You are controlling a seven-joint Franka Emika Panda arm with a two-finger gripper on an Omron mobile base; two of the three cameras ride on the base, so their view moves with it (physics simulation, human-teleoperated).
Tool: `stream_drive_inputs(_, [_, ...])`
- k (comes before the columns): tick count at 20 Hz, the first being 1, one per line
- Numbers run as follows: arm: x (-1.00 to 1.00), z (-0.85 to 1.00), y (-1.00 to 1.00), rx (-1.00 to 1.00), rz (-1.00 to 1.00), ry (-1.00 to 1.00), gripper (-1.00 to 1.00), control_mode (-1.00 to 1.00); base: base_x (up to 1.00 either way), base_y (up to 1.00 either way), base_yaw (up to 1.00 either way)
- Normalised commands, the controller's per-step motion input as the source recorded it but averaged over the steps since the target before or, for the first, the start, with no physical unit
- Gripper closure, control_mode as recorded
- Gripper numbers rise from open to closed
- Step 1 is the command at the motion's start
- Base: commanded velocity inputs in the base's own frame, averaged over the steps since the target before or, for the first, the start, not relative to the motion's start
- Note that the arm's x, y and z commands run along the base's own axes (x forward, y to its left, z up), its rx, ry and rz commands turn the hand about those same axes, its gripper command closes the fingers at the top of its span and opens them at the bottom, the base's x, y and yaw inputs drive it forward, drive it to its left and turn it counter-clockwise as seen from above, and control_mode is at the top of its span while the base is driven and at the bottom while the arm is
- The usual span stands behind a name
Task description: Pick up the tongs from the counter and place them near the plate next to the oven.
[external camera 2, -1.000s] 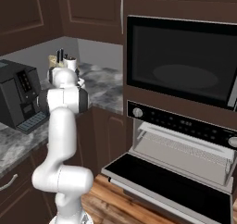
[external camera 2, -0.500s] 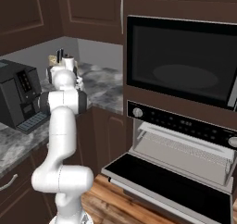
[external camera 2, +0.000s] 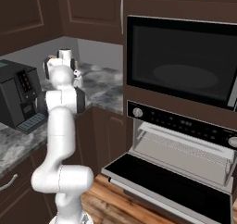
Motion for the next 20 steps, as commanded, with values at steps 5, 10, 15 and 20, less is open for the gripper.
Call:
stream_drive_inputs(5, [-0.93, -0.29, -0.22, 0.0, -0.02, -0.11, -1.0, -1.0, 0.0, 0.0, 0.0])
stream_drive_inputs(10, [-0.94, -0.31, -0.24, 0.0, -0.01, -0.1, -1.0, -1.0, 0.0, 0.0, 0.0])
stream_drive_inputs(15, [-0.94, -0.2, -0.24, 0.0, -0.01, -0.07, -1.0, -1.0, 0.0, 0.0, 0.0])
stream_drive_inputs(20, [-0.94, 0.0, -0.3, 0.0, 0.0, 0.0, -1.0, -1.0, 0.0, 0.0, 0.0])
